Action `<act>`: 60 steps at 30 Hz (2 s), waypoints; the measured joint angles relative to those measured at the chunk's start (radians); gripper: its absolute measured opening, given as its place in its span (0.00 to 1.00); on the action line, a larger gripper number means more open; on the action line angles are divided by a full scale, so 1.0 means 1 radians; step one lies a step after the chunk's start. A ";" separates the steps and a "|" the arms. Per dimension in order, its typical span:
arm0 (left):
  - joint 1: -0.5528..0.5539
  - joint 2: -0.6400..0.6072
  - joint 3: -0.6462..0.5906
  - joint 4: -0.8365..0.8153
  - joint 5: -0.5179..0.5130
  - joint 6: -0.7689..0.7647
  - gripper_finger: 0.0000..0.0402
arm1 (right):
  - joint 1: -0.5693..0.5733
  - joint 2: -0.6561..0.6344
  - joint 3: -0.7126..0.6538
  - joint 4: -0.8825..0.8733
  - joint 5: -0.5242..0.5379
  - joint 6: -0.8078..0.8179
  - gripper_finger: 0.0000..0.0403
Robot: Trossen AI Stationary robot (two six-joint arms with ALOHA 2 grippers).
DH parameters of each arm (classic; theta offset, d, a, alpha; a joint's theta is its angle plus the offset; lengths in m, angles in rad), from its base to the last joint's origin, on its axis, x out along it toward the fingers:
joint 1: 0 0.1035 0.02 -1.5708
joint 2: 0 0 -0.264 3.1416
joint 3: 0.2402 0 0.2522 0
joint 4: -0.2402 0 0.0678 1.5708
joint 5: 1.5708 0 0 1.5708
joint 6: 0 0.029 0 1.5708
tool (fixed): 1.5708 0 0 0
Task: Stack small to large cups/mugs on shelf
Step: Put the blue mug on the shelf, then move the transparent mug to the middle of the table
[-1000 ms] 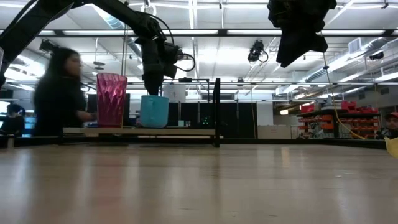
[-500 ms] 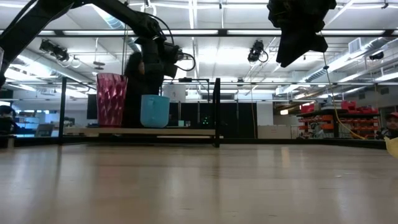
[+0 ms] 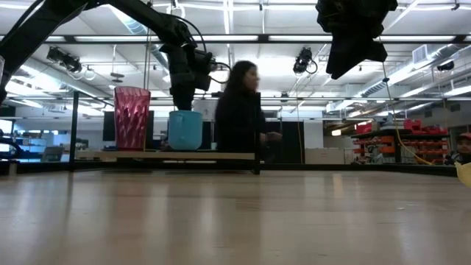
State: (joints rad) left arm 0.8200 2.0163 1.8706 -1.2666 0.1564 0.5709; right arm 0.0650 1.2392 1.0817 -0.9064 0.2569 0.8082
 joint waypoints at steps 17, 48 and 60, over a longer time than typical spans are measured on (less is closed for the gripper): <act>-0.006 0.031 0.000 0.013 -0.001 -0.016 0.03 | 0.001 0.000 0.000 0.009 0.008 0.000 0.26; 0.003 -0.041 0.000 -0.062 0.005 -0.064 0.26 | -0.022 0.000 0.000 0.039 0.008 -0.032 0.26; -0.021 -0.295 0.000 -0.131 -0.006 -0.320 0.29 | -0.104 0.022 0.000 0.394 -0.037 -0.248 0.26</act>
State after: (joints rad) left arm 0.7986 1.7215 1.8702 -1.3972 0.1505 0.2509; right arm -0.0393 1.2611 1.0821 -0.5128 0.2202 0.5606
